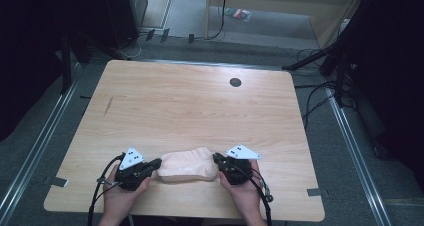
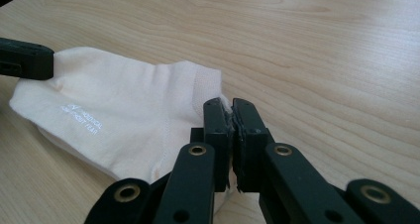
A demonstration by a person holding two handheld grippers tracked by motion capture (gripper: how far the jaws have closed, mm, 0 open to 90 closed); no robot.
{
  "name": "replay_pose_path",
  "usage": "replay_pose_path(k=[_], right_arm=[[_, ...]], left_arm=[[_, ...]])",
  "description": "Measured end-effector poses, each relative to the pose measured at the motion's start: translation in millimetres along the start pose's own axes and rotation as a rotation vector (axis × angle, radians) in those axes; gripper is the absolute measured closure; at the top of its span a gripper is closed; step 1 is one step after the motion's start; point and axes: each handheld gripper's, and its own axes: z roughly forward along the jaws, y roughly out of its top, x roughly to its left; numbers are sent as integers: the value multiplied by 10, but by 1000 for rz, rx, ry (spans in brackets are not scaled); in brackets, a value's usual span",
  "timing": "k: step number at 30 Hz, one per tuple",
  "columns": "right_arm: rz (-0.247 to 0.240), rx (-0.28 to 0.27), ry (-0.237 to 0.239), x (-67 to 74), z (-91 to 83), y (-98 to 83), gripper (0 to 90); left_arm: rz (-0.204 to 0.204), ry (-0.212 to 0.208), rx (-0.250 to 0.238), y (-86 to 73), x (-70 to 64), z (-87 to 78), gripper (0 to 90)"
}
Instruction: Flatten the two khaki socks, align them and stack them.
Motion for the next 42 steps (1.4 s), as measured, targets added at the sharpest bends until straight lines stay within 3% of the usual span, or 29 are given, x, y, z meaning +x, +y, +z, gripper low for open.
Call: replay_pose_path(k=[3, 9, 16, 19, 23, 26, 31, 36, 38, 40, 42], right_arm=[[0, 13, 2, -18, 19, -19, 866], [-16, 38, 27, -33, 74, -47, 860], [-56, 54, 18, -19, 144, -91, 834], [-66, 56, 10, -14, 161, -99, 833], [-61, 38, 10, -20, 150, -90, 840], [-27, 5, 52, -21, 98, -53, 847], [-30, -25, 56, -7, 13, 0, 847], [-37, 11, 50, -62, 57, -12, 831], [-29, 49, 54, -79, 106, -33, 737], [-8, 31, 38, -78, 100, -45, 670], [12, -6, 55, -64, 41, -29, 662]], left_arm=[[-1, 6, 1, -9, -2, 14, 898], [41, 26, 21, -26, -32, 43, 897], [70, 46, 48, -50, -40, 86, 891], [73, 34, 52, -51, -42, 85, 883], [72, 24, 47, -48, -28, 67, 872], [59, 14, 31, -35, -29, 30, 878], [76, 4, 24, -19, -67, -18, 881], [112, 23, 44, -33, -104, 24, 878], [118, 36, 32, -38, -119, 29, 810], [96, 50, 7, -31, -116, 9, 701], [71, 36, -33, -16, -97, -31, 686]])
